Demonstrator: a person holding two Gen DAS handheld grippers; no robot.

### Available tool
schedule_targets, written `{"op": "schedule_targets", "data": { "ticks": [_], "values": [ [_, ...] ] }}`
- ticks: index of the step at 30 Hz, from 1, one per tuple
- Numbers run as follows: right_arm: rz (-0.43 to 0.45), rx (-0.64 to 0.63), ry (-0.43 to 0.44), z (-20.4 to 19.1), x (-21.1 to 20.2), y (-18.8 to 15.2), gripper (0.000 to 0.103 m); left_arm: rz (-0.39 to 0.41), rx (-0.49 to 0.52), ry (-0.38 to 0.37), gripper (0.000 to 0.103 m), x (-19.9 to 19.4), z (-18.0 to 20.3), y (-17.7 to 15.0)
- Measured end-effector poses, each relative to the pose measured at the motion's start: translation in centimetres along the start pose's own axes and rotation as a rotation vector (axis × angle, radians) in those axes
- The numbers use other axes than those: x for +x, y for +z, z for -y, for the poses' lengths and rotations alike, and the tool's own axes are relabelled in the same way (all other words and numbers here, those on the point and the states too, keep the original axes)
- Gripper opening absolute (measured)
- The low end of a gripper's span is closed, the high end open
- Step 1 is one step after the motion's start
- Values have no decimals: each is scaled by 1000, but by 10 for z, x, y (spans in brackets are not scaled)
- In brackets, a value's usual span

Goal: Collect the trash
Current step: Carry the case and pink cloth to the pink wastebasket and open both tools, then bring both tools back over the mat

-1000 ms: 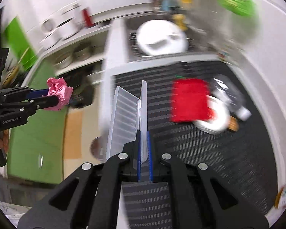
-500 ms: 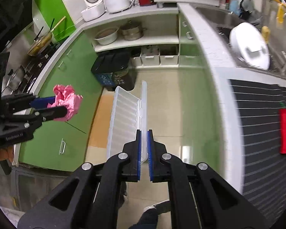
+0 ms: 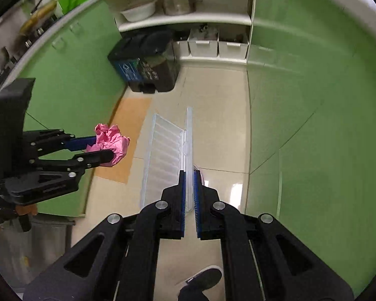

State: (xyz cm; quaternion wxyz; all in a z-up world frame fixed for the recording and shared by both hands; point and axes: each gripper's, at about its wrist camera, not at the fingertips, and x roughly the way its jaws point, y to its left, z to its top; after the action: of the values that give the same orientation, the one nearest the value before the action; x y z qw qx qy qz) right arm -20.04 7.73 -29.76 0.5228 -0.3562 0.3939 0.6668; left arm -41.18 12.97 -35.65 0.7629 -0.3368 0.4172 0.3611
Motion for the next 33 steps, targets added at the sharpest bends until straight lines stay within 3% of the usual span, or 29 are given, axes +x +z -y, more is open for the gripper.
{"op": "schedule_targets", "data": {
  "ticks": [1,3,9,18,19,20,21,22,29,33],
  "values": [
    [1,-4,-3,1,10,-3,6,-1,-5,6,49,16,-5,-5],
    [-3,-9,-1,6,45,-12,6,5,-21,16,91,44,-17,-18],
    [-29,-46,17,-4,111,-29,6,9,-81,44,94,83,-48,-43],
    [-71,-106,85,-44,164,-26,7,38,-149,84,95,62,-82,-59],
    [-73,-115,84,-48,165,-26,12,42,-152,90,95,59,-84,-61],
    [-77,-128,77,-52,168,-24,41,47,-157,96,95,55,-87,-62],
    [-75,-134,62,-55,172,-23,89,50,-160,100,95,52,-90,-63],
    [-62,-131,64,-54,172,-21,100,53,-163,106,95,49,-92,-64],
    [-76,-112,29,-52,170,-24,100,43,-161,112,95,45,-98,-63],
    [-81,-81,17,-46,146,-20,100,31,-149,101,95,28,-87,-55]
  ]
}}
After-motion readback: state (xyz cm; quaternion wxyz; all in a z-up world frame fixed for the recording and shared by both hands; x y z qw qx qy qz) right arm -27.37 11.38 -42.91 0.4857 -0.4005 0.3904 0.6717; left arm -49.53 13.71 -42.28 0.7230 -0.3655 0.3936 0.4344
